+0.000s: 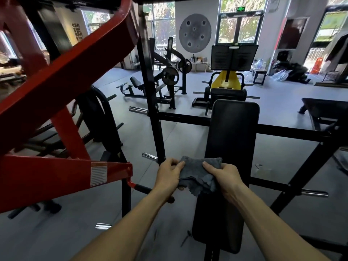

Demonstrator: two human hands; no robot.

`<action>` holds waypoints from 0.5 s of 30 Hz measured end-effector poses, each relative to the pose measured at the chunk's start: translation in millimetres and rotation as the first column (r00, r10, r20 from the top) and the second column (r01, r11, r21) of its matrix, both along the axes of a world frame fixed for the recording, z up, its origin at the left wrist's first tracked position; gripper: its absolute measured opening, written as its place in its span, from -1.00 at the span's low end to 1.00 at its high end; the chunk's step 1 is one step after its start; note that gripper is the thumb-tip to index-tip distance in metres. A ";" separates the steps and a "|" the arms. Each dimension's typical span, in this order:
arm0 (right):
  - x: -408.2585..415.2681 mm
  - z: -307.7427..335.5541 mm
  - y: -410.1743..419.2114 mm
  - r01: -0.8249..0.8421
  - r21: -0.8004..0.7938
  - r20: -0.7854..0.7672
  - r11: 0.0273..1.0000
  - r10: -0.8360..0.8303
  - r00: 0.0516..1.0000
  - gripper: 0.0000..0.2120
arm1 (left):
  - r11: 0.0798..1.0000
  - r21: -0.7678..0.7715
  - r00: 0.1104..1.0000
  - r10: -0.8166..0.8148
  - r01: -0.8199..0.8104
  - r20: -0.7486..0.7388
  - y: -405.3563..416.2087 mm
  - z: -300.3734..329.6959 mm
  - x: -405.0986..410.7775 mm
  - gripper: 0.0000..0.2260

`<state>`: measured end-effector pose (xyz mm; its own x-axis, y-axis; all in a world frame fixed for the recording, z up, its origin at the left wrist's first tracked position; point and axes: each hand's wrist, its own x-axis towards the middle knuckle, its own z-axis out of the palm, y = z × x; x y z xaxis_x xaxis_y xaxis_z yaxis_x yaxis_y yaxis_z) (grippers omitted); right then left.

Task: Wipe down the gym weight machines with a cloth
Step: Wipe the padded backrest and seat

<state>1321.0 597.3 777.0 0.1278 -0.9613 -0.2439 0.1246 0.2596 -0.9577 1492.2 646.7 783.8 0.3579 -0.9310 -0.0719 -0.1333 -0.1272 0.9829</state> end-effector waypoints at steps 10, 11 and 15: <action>-63.9 -35.7 -52.0 0.030 -0.135 -0.477 0.990 -0.091 0.874 -0.85 | 0.973 0.072 0.972 -0.225 0.219 0.075 -74.0 -36.7 -41.8 -0.70; -67.5 -34.6 -53.9 0.034 -0.168 -0.546 0.985 -0.122 0.829 -0.84 | 0.971 0.071 0.972 -0.230 0.227 0.037 -76.3 -35.2 -43.5 -0.63; -83.9 -35.1 -72.7 -0.033 -0.203 -0.563 0.979 -0.089 0.822 -0.89 | 0.944 0.093 0.948 -0.319 0.317 0.007 -102.6 -38.2 -63.1 -0.66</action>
<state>1237.1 524.7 741.9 -0.0020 -0.9974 -0.0722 -0.4511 0.0653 -0.8901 1429.0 544.1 745.6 0.0466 -0.9867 -0.1557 -0.2026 -0.1620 0.9658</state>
